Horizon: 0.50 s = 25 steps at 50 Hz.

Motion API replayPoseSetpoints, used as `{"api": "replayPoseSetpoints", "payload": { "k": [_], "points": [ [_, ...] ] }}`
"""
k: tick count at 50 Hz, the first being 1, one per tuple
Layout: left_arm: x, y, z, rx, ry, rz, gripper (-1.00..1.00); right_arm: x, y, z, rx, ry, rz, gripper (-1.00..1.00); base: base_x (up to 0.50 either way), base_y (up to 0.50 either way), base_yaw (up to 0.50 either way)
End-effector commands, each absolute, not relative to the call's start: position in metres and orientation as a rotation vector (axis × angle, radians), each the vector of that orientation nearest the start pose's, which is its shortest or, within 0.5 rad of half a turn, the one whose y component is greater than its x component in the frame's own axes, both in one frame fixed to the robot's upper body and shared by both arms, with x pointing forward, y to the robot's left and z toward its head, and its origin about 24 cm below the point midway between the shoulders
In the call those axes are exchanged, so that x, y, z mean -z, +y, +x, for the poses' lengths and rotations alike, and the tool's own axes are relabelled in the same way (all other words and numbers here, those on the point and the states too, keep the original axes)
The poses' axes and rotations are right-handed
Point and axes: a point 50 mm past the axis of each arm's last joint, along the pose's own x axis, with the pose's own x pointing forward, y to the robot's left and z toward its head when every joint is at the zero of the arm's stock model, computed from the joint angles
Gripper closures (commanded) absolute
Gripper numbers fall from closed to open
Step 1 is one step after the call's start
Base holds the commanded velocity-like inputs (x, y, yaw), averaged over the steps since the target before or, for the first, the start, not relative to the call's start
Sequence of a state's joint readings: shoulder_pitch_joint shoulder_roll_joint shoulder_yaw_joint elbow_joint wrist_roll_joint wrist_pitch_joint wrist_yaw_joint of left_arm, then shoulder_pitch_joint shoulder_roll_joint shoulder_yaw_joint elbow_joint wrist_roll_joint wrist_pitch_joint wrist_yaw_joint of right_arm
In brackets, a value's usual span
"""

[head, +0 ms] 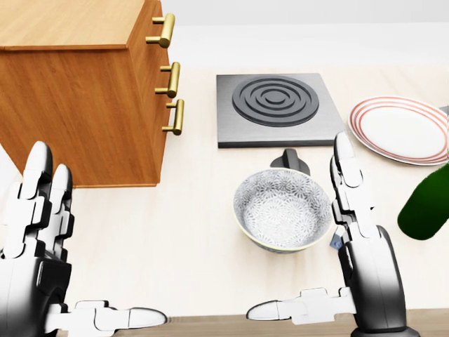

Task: Put the bowl on the top of the cabinet.

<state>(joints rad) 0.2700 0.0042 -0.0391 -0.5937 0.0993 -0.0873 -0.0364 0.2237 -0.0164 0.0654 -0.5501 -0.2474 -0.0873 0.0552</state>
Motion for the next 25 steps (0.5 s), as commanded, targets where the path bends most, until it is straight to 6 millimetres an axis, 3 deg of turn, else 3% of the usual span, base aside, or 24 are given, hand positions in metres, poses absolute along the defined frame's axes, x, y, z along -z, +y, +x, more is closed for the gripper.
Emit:
{"api": "replayPoseSetpoints", "payload": {
  "k": [1,25],
  "points": [
    [-0.1270,0.1519,0.1907,0.000,-0.410,0.117,-1.00,-0.1267,-0.1438,0.1983,-0.031,-0.413,-0.263,-1.00,0.00,0.50,0.00],
    [-0.1249,0.1513,0.1922,0.003,-0.402,0.116,-1.00,-0.1249,-0.1443,0.1998,-0.031,-0.405,-0.258,-1.00,0.00,0.50,0.00]
  ]
}}
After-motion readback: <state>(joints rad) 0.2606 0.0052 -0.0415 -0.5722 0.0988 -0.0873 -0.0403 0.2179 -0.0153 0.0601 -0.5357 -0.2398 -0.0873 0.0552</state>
